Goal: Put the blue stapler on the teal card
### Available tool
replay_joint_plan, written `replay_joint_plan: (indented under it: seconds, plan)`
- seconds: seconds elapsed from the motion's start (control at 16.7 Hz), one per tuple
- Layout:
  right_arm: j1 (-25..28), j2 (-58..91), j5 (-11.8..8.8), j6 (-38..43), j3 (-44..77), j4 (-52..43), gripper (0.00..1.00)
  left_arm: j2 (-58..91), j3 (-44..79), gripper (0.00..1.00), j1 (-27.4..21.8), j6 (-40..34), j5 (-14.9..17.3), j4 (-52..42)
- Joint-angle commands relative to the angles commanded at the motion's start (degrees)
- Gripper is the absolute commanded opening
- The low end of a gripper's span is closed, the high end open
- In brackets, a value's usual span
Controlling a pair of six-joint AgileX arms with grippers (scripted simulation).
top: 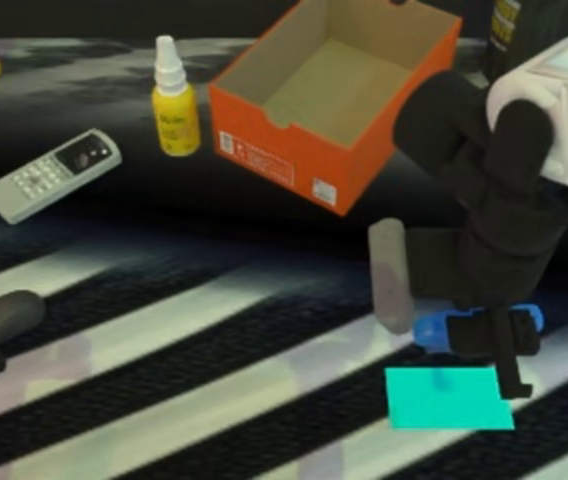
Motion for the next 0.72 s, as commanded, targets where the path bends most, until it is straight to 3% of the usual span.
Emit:
replay_joint_plan:
  seconds: [0.18, 0.72]
  plan:
    - [-0.01, 0.71, 0.04, 0.07, -1.56, 2.27, 0.0, 0.0, 0.0, 1.0, 0.0, 0.0, 0.0, 0.0]
    - [0.26, 7.93, 0.0, 0.15, -14.24, 22.2, 0.0, 0.0, 0.0, 1.0, 0.0, 0.0, 0.0, 0.0]
